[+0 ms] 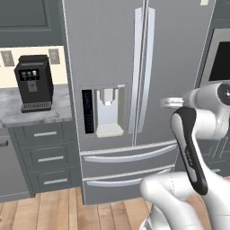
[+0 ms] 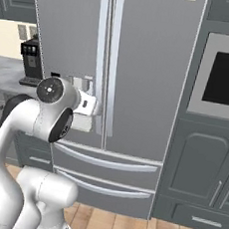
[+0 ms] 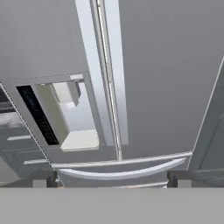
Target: Take the donuts from the fridge and place them on the empty tray on the dining counter.
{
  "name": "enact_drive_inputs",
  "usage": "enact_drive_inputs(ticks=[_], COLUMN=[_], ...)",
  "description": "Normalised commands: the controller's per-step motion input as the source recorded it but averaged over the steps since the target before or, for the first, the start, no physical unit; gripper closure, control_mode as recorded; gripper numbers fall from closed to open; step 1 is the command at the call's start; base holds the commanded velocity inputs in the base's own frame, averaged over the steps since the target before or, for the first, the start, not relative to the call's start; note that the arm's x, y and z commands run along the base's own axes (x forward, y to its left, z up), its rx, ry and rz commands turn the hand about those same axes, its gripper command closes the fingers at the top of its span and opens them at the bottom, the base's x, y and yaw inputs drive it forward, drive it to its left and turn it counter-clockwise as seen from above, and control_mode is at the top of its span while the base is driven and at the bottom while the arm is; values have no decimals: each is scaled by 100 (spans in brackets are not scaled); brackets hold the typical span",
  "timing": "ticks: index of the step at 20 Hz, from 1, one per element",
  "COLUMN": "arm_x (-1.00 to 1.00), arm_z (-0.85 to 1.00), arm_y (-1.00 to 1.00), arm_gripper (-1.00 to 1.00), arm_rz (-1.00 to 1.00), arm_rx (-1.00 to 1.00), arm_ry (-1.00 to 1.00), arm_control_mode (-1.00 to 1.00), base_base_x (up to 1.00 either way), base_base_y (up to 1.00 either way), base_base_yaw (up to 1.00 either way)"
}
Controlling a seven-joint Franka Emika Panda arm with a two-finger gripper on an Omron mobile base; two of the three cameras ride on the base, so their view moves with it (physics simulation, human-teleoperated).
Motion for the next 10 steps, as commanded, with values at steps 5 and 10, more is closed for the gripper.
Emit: enact_drive_inputs(ticks=[5, 10], arm_x=[68, 53], arm_z=[38, 22], arm_y=[0, -15], arm_gripper=[-100, -100], arm_rz=[0, 0], arm_rx=[0, 0], arm_ry=[-37, -36], arm_control_mode=[-100, -100], base_base_x=[0, 0], base_base_y=[0, 0], base_base_yaw=[0, 0])
